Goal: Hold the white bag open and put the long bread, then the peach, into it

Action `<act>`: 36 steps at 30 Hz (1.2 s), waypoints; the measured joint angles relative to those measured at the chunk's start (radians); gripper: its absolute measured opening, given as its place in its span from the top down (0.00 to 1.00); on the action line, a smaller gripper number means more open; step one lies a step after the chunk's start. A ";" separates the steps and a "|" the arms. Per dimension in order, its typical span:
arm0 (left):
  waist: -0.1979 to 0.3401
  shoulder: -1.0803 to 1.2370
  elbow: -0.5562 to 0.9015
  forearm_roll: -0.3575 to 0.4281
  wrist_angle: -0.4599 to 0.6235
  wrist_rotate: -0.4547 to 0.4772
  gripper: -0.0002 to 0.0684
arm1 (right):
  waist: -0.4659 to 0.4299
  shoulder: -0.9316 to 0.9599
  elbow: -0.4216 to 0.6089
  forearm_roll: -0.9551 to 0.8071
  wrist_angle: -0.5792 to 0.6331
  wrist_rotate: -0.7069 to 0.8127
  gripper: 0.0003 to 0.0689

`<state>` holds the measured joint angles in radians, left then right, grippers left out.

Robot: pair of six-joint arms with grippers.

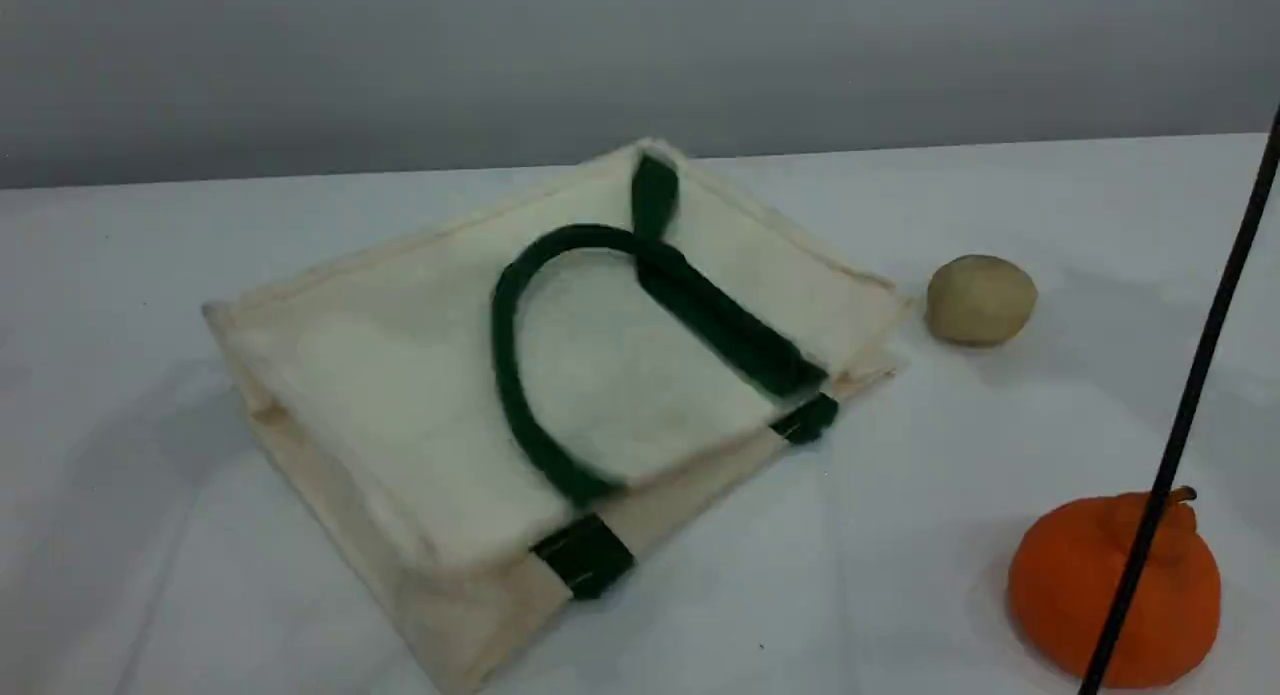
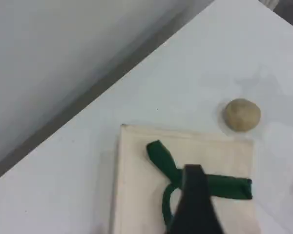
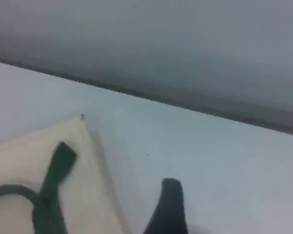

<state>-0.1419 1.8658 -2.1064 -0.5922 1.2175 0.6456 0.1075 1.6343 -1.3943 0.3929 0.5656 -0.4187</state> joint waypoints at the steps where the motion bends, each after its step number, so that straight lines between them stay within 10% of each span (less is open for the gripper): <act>1: 0.000 0.000 0.000 0.001 0.000 0.000 0.26 | 0.000 0.000 0.000 0.000 0.000 0.000 0.14; 8: 0.000 -0.025 -0.001 0.035 0.003 -0.041 0.23 | 0.000 -0.045 -0.023 -0.004 0.022 -0.015 0.14; 22: 0.000 -0.200 0.008 0.456 0.006 -0.372 0.23 | 0.000 -0.276 -0.170 -0.031 0.273 0.007 0.14; 36: 0.000 -0.493 0.293 0.474 0.005 -0.390 0.23 | 0.001 -0.563 -0.169 -0.083 0.447 0.082 0.14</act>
<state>-0.1419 1.3726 -1.8139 -0.1180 1.2224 0.2556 0.1087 1.0712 -1.5628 0.3095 1.0127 -0.3369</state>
